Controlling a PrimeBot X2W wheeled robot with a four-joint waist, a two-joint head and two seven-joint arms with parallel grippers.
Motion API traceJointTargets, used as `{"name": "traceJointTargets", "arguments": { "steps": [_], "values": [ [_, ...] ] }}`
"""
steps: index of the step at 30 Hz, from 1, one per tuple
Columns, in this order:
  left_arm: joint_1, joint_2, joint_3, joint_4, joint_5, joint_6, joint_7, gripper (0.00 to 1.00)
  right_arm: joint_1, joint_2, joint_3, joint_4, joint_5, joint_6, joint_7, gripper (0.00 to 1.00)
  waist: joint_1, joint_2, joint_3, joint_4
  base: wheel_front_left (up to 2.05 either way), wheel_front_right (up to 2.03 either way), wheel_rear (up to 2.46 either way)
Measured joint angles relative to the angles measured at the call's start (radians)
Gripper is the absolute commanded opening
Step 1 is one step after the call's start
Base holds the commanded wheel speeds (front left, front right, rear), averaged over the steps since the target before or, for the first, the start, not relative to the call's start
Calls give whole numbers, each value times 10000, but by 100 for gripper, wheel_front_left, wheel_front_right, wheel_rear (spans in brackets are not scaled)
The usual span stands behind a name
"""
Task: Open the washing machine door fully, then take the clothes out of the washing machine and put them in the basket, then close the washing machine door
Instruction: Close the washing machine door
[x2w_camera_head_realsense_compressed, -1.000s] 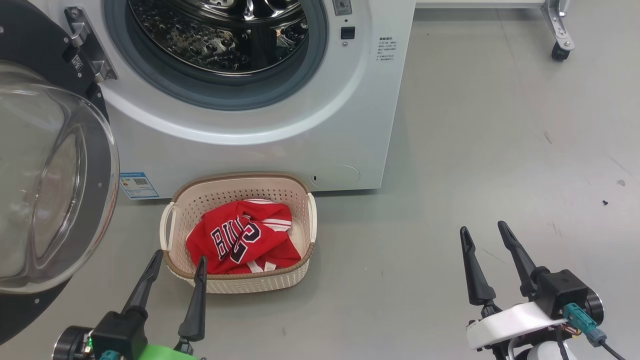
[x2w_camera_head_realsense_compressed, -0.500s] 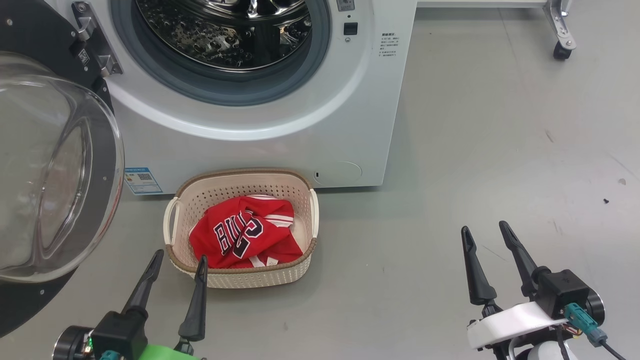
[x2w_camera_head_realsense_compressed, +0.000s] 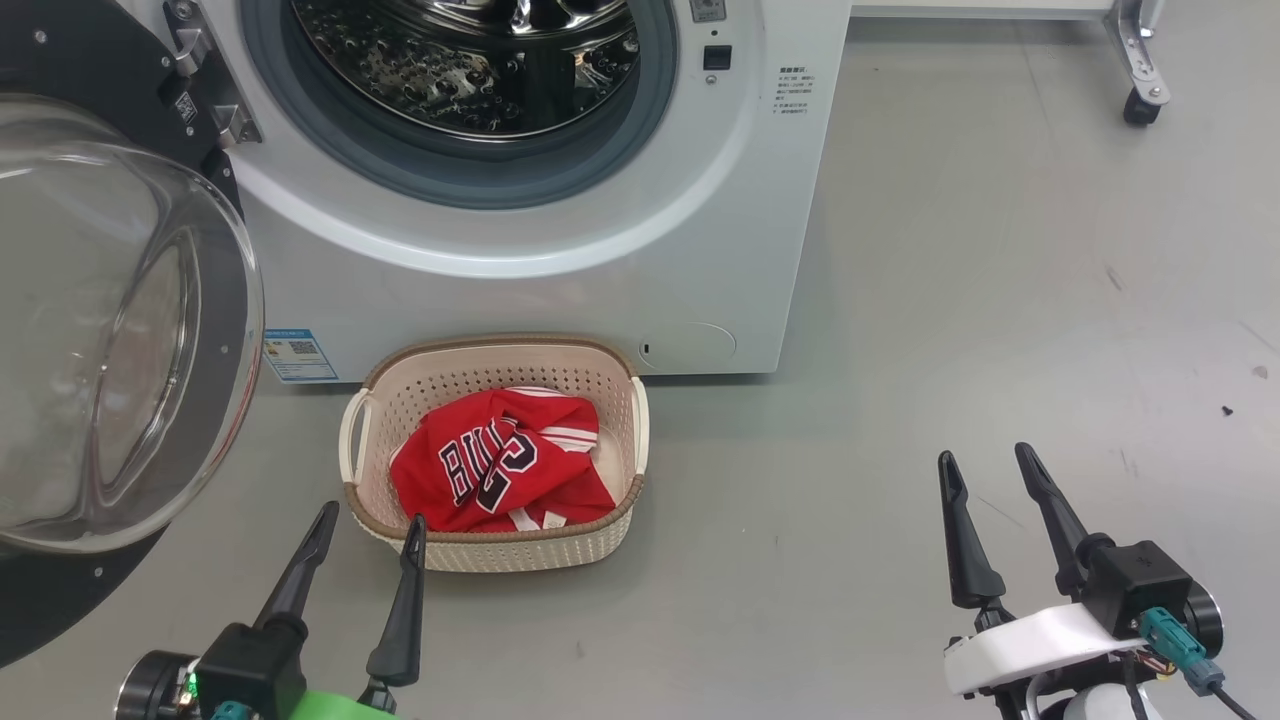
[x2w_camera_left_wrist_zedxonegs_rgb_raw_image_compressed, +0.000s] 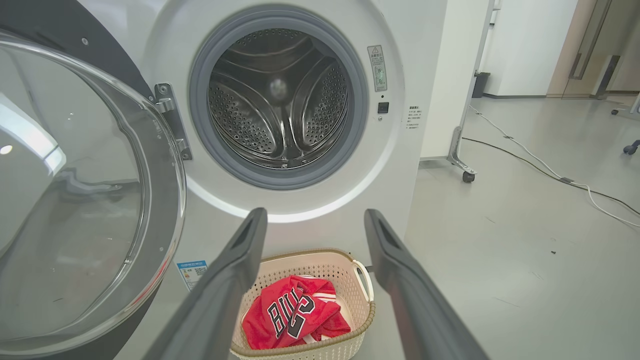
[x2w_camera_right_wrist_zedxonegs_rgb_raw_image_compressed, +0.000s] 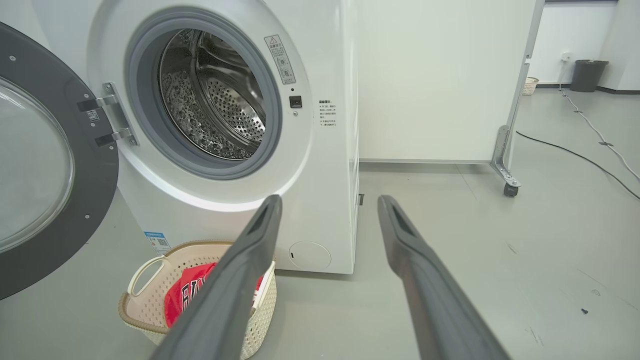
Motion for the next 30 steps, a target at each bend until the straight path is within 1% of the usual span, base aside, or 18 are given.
{"name": "traceJointTargets", "arguments": {
  "steps": [6, 13, 19, 22, 30],
  "values": [
    [-2, -2, -82, 13, 10, 0, 2, 100, 13, 2, -92, -79, -2, -12, 0, 100, 0, 0, 29, 320, 0, 0, 0],
    [-6, -23, -138, 98, 23, 0, 0, 100, 14, -21, -176, -98, -12, -8, 0, 100, 0, 0, 20, 905, 0, 0, 0],
    [-8, -71, -169, 207, 23, 2, -2, 100, 16, -67, -215, -94, -15, 12, 0, 100, 0, 0, -32, 1578, 0, 0, 0],
    [-8, -104, -165, 242, 21, 77, -2, 100, 25, -65, -213, -90, -15, 19, 0, 100, 0, 0, -71, 1955, 0, 0, 0],
    [-7, -117, -155, 332, 21, 88, -4, 100, 168, -56, -173, -46, -15, 102, 0, 100, 0, 0, -198, 3023, 0, 0, 0]
  ]
}}
